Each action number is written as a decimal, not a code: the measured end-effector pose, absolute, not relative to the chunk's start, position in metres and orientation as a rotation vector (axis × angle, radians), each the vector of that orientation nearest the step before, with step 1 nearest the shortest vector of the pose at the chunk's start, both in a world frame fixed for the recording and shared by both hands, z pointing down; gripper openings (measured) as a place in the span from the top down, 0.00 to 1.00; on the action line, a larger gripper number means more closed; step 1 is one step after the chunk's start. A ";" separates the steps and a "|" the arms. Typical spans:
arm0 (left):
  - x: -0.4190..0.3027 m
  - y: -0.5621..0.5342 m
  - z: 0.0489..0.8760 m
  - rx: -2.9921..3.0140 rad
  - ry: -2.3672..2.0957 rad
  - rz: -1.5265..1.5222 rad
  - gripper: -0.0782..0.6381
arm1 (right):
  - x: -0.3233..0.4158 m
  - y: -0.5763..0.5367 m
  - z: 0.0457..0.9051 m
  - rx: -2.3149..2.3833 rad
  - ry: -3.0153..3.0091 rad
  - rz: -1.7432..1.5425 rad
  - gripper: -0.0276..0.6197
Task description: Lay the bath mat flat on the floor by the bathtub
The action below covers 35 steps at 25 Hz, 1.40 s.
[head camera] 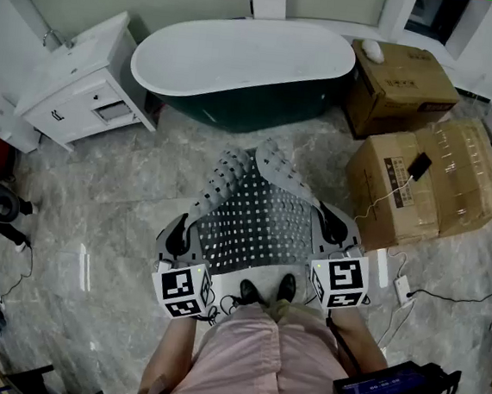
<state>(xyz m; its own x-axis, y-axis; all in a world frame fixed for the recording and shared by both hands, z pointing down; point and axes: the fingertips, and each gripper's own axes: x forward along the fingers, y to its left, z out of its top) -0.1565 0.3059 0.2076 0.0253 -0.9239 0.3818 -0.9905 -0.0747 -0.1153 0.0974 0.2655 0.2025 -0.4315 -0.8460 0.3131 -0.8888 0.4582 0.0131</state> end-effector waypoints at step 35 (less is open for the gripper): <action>-0.096 0.310 0.221 2.048 -1.998 0.628 0.84 | 0.183 0.252 0.233 1.503 -2.435 0.372 0.92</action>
<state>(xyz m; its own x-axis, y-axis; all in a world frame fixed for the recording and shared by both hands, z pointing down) -0.0962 0.3099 0.2214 -0.0109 -0.8980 0.4398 -0.9882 -0.0575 -0.1420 0.1826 0.2523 0.2328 -0.4337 -0.8320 0.3459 -0.8973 0.4337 -0.0818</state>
